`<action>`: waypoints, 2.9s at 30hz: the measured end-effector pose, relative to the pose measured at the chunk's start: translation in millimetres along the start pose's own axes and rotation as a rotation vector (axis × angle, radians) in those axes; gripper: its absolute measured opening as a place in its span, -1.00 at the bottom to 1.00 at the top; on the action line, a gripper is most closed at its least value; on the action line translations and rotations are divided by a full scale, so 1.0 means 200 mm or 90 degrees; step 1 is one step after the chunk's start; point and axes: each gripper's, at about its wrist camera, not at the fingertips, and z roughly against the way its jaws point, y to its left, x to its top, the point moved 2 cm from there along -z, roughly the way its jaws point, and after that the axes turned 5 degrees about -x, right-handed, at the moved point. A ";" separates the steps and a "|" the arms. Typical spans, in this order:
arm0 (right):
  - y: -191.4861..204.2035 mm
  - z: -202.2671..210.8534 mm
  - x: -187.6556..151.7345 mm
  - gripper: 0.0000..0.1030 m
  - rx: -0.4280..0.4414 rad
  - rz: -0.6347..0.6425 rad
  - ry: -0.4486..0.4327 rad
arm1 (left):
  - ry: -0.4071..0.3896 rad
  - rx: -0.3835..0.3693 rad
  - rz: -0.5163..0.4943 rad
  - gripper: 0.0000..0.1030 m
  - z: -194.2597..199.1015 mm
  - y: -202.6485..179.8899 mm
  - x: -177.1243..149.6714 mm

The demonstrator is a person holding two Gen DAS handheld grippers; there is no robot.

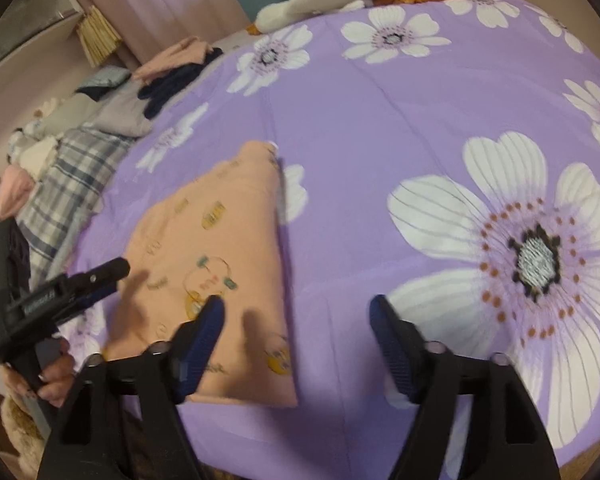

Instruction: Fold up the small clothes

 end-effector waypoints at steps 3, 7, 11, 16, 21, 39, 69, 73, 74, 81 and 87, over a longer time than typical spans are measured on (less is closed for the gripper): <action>0.03 -0.08 0.03 0.47 0.041 -0.002 0.025 | 0.050 -0.030 0.042 0.63 -0.08 0.05 -0.05; 0.09 -0.20 0.04 0.47 0.073 0.005 0.058 | 0.072 -0.066 0.067 0.61 -0.14 0.07 -0.08; 0.13 -0.31 0.03 0.35 0.104 0.000 0.085 | 0.081 -0.133 0.078 0.10 -0.19 0.04 -0.09; 0.18 -0.29 0.04 -0.18 0.078 0.013 0.062 | 0.061 -0.119 0.072 -0.35 -0.18 -0.01 -0.09; 0.20 -0.21 0.09 -0.43 0.092 0.026 0.028 | 0.014 -0.092 0.010 -0.42 -0.07 -0.14 -0.05; 0.10 0.00 0.40 -0.46 0.077 0.054 -0.114 | -0.059 -0.113 -0.119 -0.40 -0.19 -0.52 0.23; -0.22 -0.24 0.35 -0.06 -0.024 -0.037 -0.036 | -0.037 0.030 -0.073 0.73 -0.43 -0.48 0.16; -0.23 -0.08 0.35 0.38 -0.033 -0.041 -0.087 | -0.079 0.026 -0.080 0.99 -0.25 -0.51 0.16; -0.23 -0.04 0.35 0.47 -0.029 -0.041 -0.100 | -0.085 0.025 -0.082 0.99 -0.21 -0.52 0.15; -0.17 0.22 0.30 0.75 -0.047 -0.027 -0.175 | -0.113 0.047 -0.108 0.99 0.02 -0.58 0.08; -0.07 0.37 0.25 0.83 -0.060 -0.009 -0.223 | -0.128 0.059 -0.123 0.99 0.14 -0.60 0.01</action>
